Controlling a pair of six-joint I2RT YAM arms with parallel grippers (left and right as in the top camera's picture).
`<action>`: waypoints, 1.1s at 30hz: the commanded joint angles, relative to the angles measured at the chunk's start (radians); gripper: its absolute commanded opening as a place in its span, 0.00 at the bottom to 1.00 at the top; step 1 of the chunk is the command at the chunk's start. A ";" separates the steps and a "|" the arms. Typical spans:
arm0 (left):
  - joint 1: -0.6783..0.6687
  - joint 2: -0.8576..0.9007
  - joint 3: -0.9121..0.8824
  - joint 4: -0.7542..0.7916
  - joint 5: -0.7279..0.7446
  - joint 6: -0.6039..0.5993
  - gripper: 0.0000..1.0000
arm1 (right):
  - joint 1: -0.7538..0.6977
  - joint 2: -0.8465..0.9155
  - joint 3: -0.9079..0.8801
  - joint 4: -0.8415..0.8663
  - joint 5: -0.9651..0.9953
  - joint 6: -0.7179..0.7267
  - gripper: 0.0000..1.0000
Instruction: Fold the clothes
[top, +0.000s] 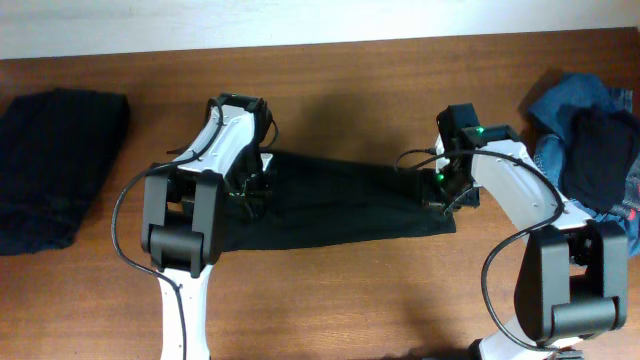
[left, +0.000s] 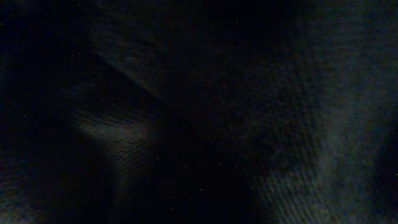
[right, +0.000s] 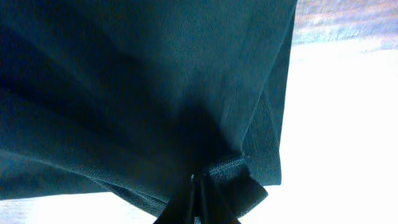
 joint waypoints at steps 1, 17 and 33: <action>0.015 -0.002 0.005 0.009 -0.002 0.010 0.10 | -0.001 -0.014 -0.044 0.005 0.006 0.006 0.04; 0.020 -0.013 0.124 -0.063 -0.001 0.061 0.00 | -0.001 -0.032 0.011 0.109 -0.074 -0.105 0.55; 0.020 -0.068 0.161 -0.018 -0.002 0.046 0.06 | 0.005 0.004 -0.010 0.203 -0.170 -0.269 0.44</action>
